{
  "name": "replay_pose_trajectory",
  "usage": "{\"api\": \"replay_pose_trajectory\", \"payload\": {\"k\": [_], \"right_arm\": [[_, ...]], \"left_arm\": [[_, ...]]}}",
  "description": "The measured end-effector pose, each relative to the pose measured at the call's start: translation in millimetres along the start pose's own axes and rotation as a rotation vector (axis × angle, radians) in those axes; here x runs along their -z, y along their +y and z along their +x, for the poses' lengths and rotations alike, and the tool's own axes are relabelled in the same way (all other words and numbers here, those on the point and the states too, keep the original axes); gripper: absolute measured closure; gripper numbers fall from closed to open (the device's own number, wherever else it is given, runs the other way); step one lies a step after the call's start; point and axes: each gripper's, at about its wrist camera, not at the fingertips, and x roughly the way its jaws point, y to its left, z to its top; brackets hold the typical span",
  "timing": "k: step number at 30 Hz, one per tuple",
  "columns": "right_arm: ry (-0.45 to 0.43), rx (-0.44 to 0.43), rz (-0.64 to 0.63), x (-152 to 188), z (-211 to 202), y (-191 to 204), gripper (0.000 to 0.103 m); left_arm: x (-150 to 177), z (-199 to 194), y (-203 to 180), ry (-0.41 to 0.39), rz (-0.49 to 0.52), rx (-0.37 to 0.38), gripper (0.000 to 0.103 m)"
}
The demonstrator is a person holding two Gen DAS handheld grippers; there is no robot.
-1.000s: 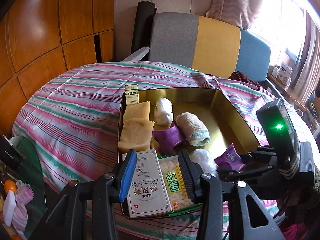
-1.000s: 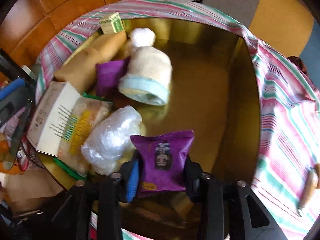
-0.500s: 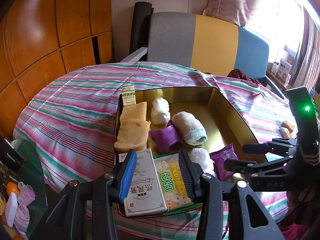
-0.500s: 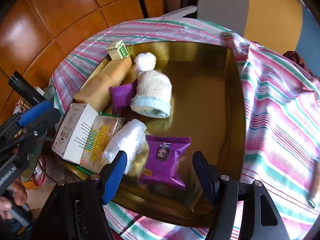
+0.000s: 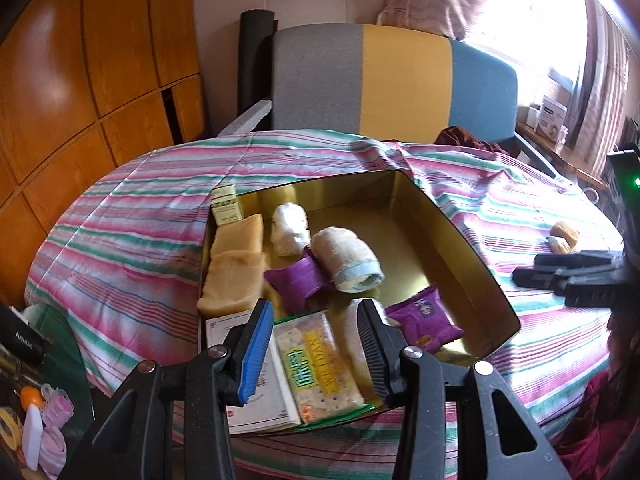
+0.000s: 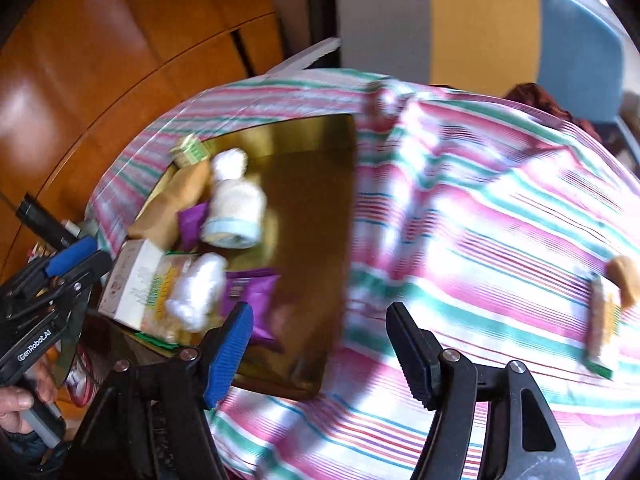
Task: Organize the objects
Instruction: 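Carry the purple candy packet into the gold tray and open the right gripper, then move both grippers from the gold tray back toward the remaining items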
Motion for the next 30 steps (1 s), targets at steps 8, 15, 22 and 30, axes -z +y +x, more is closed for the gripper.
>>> {"api": "replay_pose_trajectory", "payload": {"k": [8, 15, 22, 30], "right_arm": [[-0.065, 0.120, 0.169, 5.2, -41.4, -94.8, 0.032], [-0.152, 0.294, 0.368, 23.5, -78.6, -198.9, 0.031], [-0.334, 0.354, 0.725, 70.1, -117.0, -280.9, 0.030], [-0.385, 0.314, 0.832, 79.8, -125.1, -296.2, 0.027]], "left_arm": [[-10.3, 3.7, -36.3, -0.001, 0.090, 0.029, 0.059], [-22.8, 9.8, -80.6, -0.006, 0.195, 0.059, 0.059], [-39.6, 22.8, -141.7, 0.009, 0.296, 0.134, 0.059], [-53.9, 50.8, -219.1, 0.104, 0.341, 0.278, 0.059]]}}
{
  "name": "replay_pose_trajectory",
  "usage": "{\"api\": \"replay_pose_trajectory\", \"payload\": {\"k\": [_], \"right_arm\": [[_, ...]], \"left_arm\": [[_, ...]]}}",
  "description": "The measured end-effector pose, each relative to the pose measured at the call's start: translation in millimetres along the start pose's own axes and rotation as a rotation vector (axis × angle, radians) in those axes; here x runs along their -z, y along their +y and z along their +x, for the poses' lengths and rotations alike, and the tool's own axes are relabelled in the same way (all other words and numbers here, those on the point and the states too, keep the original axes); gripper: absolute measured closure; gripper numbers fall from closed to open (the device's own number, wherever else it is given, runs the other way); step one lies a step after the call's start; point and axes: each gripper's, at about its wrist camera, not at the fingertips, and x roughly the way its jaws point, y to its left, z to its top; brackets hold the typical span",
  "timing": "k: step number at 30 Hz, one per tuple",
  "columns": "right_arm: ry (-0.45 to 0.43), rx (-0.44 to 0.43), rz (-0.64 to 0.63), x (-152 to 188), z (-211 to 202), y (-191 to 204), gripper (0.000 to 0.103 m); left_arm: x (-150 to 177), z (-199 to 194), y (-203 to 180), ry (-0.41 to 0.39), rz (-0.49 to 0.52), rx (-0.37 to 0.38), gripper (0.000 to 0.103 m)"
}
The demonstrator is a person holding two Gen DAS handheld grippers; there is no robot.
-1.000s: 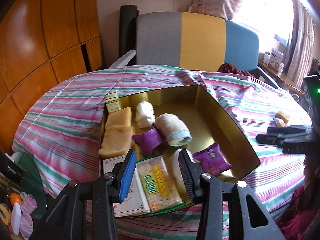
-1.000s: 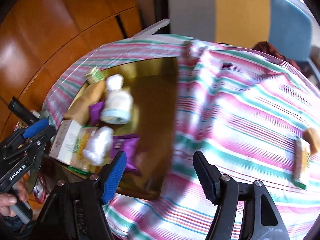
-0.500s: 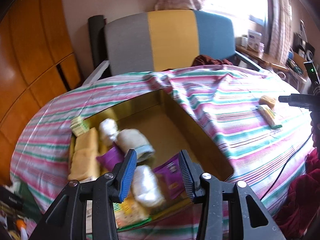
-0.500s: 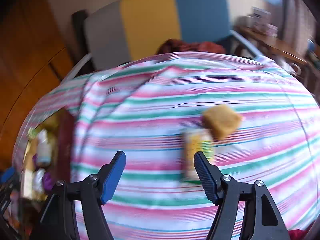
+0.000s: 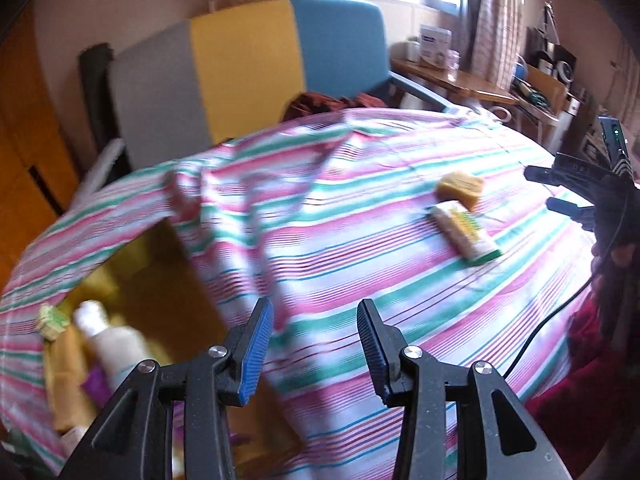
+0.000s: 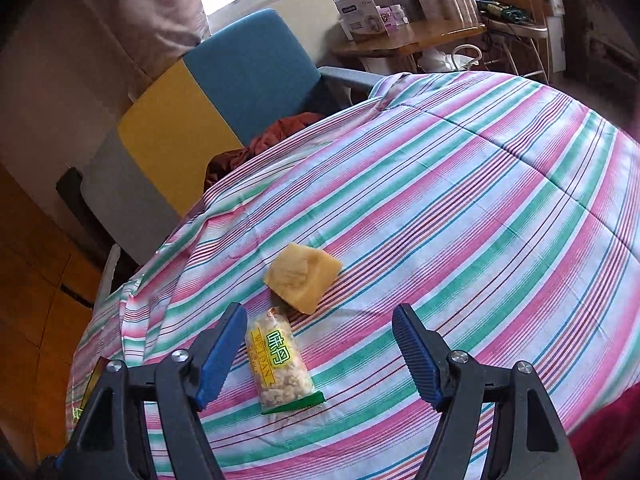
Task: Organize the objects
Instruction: 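Move both grippers from the gold tray back toward the remaining items, then grasp the WEIDAN biscuit pack with the left gripper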
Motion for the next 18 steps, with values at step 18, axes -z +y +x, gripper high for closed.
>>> {"api": "replay_pose_trajectory", "payload": {"k": [18], "right_arm": [[-0.018, -0.114, 0.135, 1.2, -9.4, -19.4, 0.024]], "left_arm": [[-77.1, 137.1, -133.1, 0.244, -0.032, 0.297, 0.049]]}}
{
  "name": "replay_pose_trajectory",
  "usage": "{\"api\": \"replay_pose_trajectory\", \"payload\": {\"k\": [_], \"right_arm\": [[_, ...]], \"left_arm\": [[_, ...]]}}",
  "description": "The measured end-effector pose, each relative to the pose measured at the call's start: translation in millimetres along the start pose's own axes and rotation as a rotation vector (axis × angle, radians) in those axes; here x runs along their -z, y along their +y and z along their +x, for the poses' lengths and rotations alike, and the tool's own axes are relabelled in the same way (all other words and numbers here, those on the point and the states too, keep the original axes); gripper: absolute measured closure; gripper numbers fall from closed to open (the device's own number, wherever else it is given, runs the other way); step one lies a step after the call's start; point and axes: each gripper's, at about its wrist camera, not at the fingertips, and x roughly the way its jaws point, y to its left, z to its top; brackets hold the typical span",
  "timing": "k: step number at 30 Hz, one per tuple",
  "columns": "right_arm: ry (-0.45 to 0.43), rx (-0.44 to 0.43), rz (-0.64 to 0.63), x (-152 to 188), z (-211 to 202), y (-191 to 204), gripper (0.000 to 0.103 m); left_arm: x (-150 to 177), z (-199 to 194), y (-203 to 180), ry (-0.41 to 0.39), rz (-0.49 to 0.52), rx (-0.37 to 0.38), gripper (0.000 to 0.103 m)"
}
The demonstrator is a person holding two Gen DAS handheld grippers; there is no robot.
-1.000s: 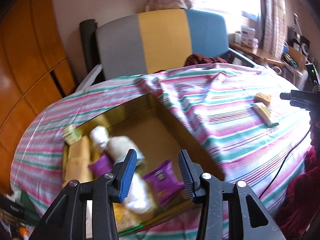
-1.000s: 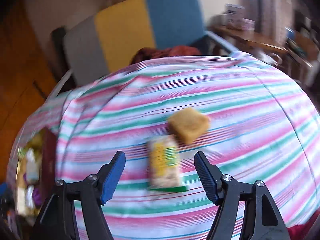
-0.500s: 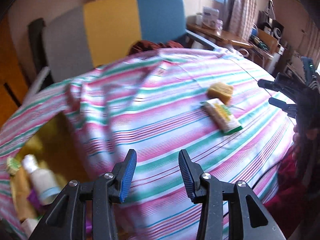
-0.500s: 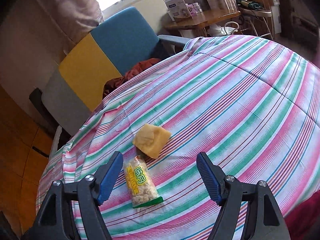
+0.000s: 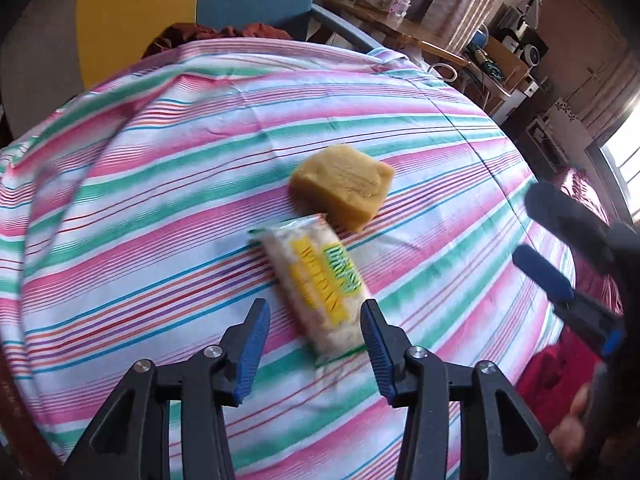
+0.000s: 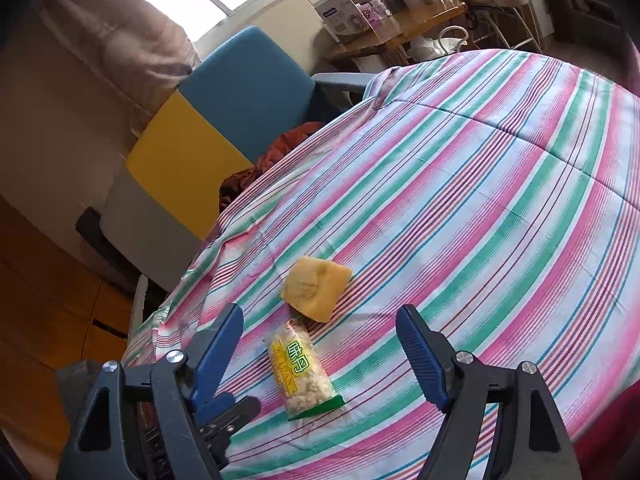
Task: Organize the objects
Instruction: 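Grasp the WEIDAN biscuit pack with the left gripper, then grasp the yellow sponge with right gripper while left holds the WEIDAN pack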
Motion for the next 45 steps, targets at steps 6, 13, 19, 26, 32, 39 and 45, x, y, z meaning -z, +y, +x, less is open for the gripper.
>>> {"api": "replay_pose_trajectory", "payload": {"k": [6, 13, 19, 26, 32, 39, 45], "right_arm": [[0.014, -0.018, 0.030, 0.1, 3.1, -4.6, 0.022], [0.024, -0.021, 0.048, 0.1, 5.6, -8.4, 0.022], [0.047, -0.011, 0.021, 1.2, 10.1, -4.1, 0.022], [0.096, 0.035, -0.044, 7.8, 21.3, 5.0, 0.022], [0.179, 0.081, -0.150, 20.3, 39.0, 21.9, 0.021], [0.272, 0.164, -0.466, 18.4, 70.3, 71.7, 0.021], [0.383, 0.318, -0.920, 17.7, 127.9, 102.9, 0.012]], "left_arm": [[-20.4, 38.7, -12.0, 0.014, 0.007, -0.079, 0.036], [3.2, 23.6, 7.3, -0.015, 0.024, -0.079, 0.056], [61.6, -19.5, 53.4, -0.076, 0.024, -0.165, 0.056], [105.2, -47.0, 77.7, -0.154, -0.017, -0.153, 0.056], [106.7, -45.2, 78.3, -0.173, -0.015, -0.123, 0.056], [108.7, -44.0, 83.3, -0.192, -0.028, -0.086, 0.057], [110.7, -44.4, 87.9, -0.209, -0.052, -0.059, 0.057]]}}
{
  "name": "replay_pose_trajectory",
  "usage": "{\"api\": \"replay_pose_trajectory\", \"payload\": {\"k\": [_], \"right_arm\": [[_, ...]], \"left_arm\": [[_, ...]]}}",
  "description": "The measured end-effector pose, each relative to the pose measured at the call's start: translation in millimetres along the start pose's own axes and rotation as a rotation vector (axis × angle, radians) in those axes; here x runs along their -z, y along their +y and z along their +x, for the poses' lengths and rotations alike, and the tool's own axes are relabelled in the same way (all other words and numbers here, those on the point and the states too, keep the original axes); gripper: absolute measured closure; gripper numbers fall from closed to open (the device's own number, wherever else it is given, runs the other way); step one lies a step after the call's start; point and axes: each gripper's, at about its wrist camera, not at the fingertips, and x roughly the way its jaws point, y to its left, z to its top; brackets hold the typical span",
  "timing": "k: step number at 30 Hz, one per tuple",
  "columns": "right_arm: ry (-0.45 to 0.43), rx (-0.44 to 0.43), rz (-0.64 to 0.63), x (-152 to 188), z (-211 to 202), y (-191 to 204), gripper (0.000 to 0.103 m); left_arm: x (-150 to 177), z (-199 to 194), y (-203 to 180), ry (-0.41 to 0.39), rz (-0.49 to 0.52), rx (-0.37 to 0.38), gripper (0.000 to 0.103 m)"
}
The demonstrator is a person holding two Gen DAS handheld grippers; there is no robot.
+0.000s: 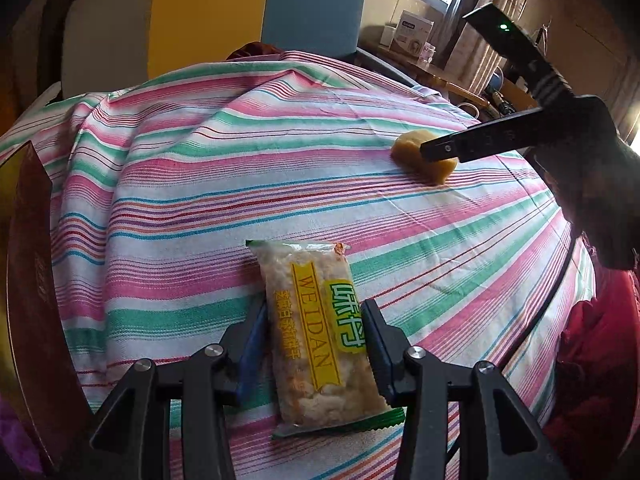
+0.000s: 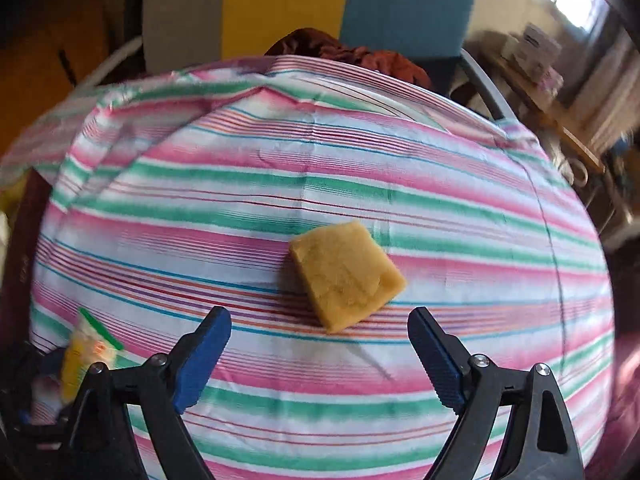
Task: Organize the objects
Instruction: 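Grasp the yellow sponge with right gripper while left holds the WEIDAN pack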
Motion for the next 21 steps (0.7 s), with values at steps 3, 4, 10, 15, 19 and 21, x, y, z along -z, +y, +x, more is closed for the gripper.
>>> {"api": "replay_pose_trajectory", "payload": {"k": [3, 4, 10, 15, 19, 21], "right_arm": [[0.038, 0.042, -0.098, -17.7, 17.8, 0.9, 0.008], [0.053, 0.044, -0.111, -22.7, 24.1, -0.6, 0.006], [0.154, 0.037, -0.102, -32.3, 64.7, -10.4, 0.015], [0.079, -0.041, 0.035, -17.6, 39.4, -18.9, 0.045], [0.058, -0.109, 0.092, 14.3, 16.9, -0.4, 0.045], [0.066, -0.145, 0.115, 33.5, 13.1, 10.8, 0.044]], "left_arm": [[0.8, -0.4, 0.8, -0.004, -0.003, 0.005, 0.057], [0.6, -0.3, 1.8, -0.004, -0.006, 0.010, 0.057], [0.9, -0.4, 4.7, -0.014, -0.013, 0.022, 0.057], [1.2, -0.1, 3.0, -0.026, -0.010, 0.013, 0.057], [2.8, -0.4, 2.1, -0.033, -0.005, 0.007, 0.057], [3.6, -0.4, 1.3, -0.037, 0.002, 0.001, 0.057]]}}
